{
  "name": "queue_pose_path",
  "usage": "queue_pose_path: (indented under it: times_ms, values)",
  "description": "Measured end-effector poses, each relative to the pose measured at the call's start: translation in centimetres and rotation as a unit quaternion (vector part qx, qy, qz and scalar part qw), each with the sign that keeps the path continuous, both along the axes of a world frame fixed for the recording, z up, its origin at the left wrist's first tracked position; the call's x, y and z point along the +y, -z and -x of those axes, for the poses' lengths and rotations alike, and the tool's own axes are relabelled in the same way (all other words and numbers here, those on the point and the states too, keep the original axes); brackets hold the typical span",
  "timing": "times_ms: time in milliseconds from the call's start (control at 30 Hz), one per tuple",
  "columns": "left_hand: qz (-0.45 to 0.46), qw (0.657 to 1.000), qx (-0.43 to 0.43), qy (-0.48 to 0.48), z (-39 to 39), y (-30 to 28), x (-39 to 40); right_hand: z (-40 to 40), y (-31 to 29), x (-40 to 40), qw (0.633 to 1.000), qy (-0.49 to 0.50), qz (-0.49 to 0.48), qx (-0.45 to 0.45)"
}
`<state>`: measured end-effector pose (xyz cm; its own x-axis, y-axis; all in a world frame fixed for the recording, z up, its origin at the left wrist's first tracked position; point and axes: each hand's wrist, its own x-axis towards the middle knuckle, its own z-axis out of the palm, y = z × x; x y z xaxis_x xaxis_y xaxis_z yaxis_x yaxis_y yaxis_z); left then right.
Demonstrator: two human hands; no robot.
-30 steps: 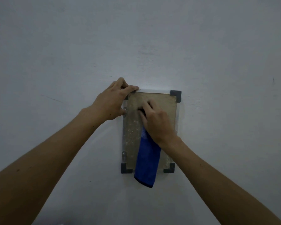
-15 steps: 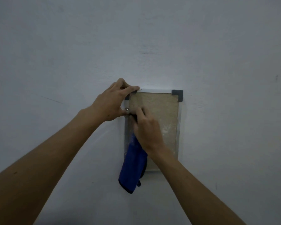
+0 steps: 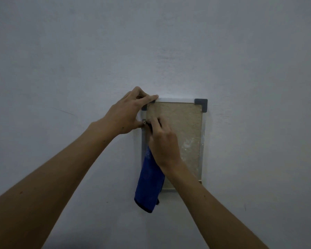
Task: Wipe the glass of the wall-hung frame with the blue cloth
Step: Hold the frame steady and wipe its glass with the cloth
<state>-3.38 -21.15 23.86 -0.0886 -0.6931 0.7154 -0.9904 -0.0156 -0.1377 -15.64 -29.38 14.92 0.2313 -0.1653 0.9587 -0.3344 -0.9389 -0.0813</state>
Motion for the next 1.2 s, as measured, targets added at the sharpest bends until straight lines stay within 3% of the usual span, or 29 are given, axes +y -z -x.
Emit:
queue_pose_path:
  times_ms: [100, 267, 367, 500, 700, 833, 1000, 1133, 1200]
  values:
    - [-0.002, 1.000, 0.004, 0.007, 0.0, 0.2, 0.1, 0.6, -0.3, -0.4, 0.999, 0.004, 0.019, 0.041]
    - [-0.009, 1.000, 0.006, 0.001, -0.2, 0.2, 0.0, 0.2, -4.5, -0.5, 1.000, -0.002, 0.016, 0.009]
    - [-0.005, 1.000, 0.008, 0.007, -0.1, 0.3, 0.0, 0.5, -2.4, -0.3, 1.000, 0.006, 0.020, 0.020]
    - [0.000, 1.000, 0.007, 0.012, 0.0, 0.3, 0.1, 1.1, 1.1, -0.1, 0.994, -0.001, 0.037, 0.099]
    - [-0.001, 1.000, 0.011, 0.008, 0.1, 0.4, 0.1, 1.0, -0.7, -0.6, 0.999, 0.003, -0.019, 0.027]
    - [0.003, 1.000, 0.014, 0.005, 0.0, 0.3, 0.0, 1.6, 2.2, 0.0, 0.992, -0.010, 0.016, 0.121]
    - [0.002, 1.000, 0.015, -0.002, 0.0, 0.5, -0.1, 1.8, 0.2, -0.9, 0.996, 0.009, -0.081, -0.023]
    - [0.004, 1.000, 0.011, 0.000, -0.1, 0.4, -0.2, 0.9, 1.5, 0.8, 0.997, -0.008, -0.013, 0.070]
    - [0.005, 1.000, 0.013, 0.000, -0.1, 0.5, -0.2, 1.2, 1.3, 0.0, 0.998, 0.002, -0.029, 0.054]
